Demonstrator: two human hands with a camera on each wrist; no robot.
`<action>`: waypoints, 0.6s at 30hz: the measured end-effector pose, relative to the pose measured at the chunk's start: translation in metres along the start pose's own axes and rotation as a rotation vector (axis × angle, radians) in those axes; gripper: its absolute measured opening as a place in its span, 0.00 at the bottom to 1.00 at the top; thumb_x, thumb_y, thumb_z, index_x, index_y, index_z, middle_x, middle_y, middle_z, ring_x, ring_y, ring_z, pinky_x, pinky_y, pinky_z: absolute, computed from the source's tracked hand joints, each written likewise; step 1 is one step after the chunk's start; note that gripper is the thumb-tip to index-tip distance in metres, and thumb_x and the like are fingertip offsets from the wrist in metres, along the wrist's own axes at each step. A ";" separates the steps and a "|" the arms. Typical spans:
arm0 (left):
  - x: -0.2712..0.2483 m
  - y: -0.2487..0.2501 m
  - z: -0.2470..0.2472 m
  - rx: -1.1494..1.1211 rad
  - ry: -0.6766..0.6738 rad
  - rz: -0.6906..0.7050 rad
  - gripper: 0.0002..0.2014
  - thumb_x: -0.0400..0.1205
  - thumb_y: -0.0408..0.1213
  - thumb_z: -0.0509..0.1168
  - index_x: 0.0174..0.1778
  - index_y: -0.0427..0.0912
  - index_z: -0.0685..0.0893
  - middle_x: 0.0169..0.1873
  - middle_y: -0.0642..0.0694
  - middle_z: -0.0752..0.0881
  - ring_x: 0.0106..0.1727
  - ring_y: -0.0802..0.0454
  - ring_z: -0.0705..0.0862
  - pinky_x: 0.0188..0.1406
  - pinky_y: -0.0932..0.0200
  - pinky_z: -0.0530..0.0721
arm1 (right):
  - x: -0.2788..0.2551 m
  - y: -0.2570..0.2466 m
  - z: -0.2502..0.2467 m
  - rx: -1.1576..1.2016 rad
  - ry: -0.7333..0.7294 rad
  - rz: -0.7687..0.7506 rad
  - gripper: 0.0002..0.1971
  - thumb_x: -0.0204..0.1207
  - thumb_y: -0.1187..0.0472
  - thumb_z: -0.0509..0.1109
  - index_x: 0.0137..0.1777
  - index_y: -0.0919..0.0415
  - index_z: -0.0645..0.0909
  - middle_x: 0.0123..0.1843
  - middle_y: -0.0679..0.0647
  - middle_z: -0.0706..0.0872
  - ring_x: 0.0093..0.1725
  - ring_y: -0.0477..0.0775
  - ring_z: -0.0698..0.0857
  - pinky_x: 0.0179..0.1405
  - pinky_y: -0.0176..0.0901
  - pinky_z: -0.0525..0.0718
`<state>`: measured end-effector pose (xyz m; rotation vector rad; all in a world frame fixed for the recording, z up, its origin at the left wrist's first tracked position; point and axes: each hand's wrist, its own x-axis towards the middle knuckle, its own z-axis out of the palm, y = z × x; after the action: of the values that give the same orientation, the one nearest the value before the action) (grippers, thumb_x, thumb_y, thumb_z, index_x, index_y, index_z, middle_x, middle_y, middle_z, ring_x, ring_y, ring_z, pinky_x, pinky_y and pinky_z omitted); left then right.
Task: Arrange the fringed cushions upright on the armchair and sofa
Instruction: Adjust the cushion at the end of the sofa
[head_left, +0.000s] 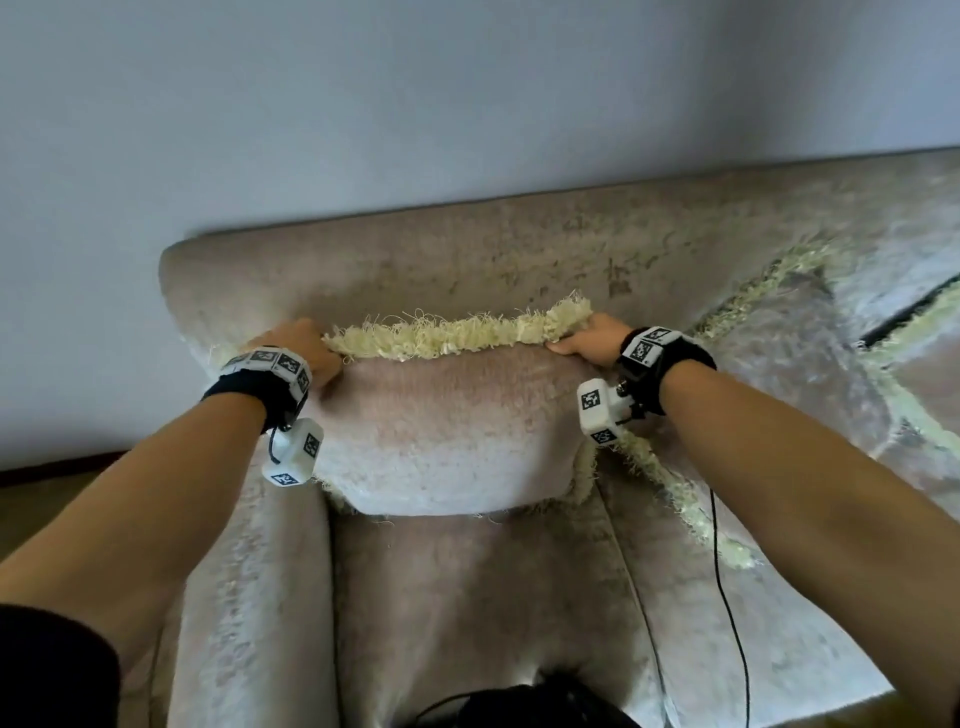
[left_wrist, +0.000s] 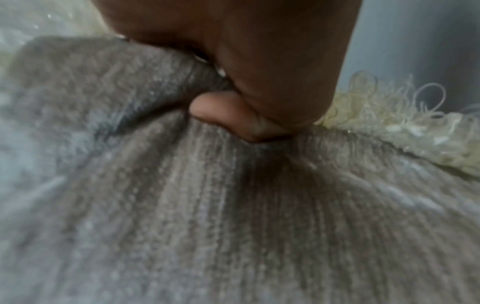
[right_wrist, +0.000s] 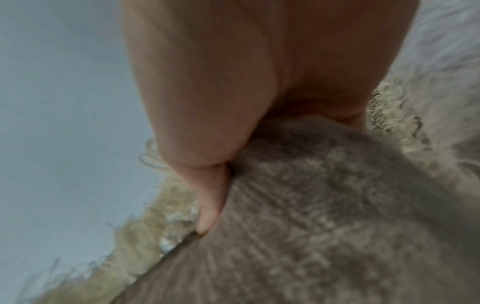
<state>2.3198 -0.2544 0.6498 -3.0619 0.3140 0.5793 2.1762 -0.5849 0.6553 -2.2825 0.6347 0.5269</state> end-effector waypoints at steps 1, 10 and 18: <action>0.000 -0.003 0.002 -0.011 -0.015 -0.001 0.09 0.70 0.43 0.62 0.40 0.41 0.80 0.33 0.41 0.85 0.34 0.43 0.85 0.41 0.52 0.86 | 0.003 0.002 0.000 -0.022 -0.027 -0.019 0.18 0.82 0.54 0.69 0.67 0.62 0.82 0.65 0.55 0.85 0.65 0.59 0.81 0.64 0.42 0.76; 0.024 -0.001 -0.014 -0.156 0.076 -0.035 0.08 0.71 0.41 0.65 0.38 0.39 0.81 0.31 0.41 0.85 0.27 0.46 0.81 0.29 0.59 0.80 | 0.042 0.006 -0.008 0.167 0.088 -0.038 0.23 0.78 0.53 0.74 0.71 0.59 0.79 0.59 0.50 0.82 0.55 0.51 0.80 0.54 0.39 0.74; 0.041 -0.015 0.032 -0.093 0.052 -0.146 0.23 0.72 0.64 0.66 0.47 0.48 0.81 0.37 0.43 0.84 0.40 0.39 0.83 0.57 0.41 0.82 | 0.086 0.022 0.028 0.105 0.183 0.013 0.07 0.81 0.57 0.68 0.51 0.59 0.84 0.53 0.56 0.89 0.48 0.58 0.85 0.47 0.42 0.75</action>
<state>2.3483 -0.2464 0.6050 -3.1577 0.0643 0.5232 2.2275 -0.6037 0.5797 -2.2439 0.7489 0.2851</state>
